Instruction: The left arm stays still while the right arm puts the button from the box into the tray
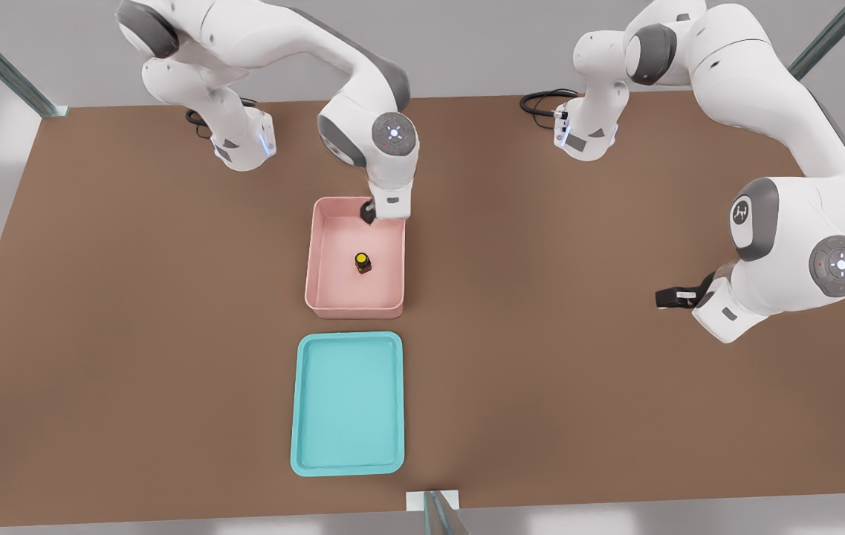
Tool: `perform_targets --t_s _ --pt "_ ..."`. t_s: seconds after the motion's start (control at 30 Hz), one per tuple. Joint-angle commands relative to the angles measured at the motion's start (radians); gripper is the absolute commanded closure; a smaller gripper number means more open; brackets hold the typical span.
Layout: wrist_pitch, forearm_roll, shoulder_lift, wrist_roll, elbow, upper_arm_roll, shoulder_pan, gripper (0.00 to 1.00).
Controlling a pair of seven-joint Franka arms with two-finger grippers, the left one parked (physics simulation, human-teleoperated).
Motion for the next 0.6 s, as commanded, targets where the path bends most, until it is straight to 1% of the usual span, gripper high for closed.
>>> perform_targets --t_s 0.0,0.03,0.07,0.1,0.13,0.17,0.23,0.27,0.3,0.33,0.37,0.43,0.5,0.57 --pt "0.258 0.039 -0.035 0.718 -0.112 -0.122 0.061 0.0" --pt "0.244 0.15 -0.055 0.602 -0.125 -0.273 0.111 0.0" --pt "0.293 0.154 -0.055 0.633 -0.172 -0.273 0.116 0.01" --pt "0.384 0.153 -0.058 0.693 -0.239 -0.262 0.122 0.0" --pt "0.399 0.153 -0.071 0.702 -0.268 -0.259 0.124 0.0" --pt "0.447 0.153 -0.068 0.782 -0.271 -0.235 0.122 0.0" --pt "0.56 0.147 -0.049 0.773 -0.303 -0.238 0.124 0.0" --pt "0.669 0.145 -0.035 0.768 -0.345 -0.228 0.125 0.0" --pt "0.692 0.09 -0.023 0.765 -0.356 -0.231 0.124 0.0" --pt "0.758 0.059 -0.025 0.689 -0.408 -0.265 0.124 0.0" --pt "0.806 0.059 -0.023 0.609 -0.44 -0.293 0.124 0.0" --pt "0.881 0.067 0.003 0.596 -0.452 -0.305 0.124 0.0" --pt "0.889 0.067 0.009 0.582 -0.452 -0.319 0.122 0.0" --pt "0.924 0.064 0.034 0.573 -0.452 -0.314 0.124 0.0"
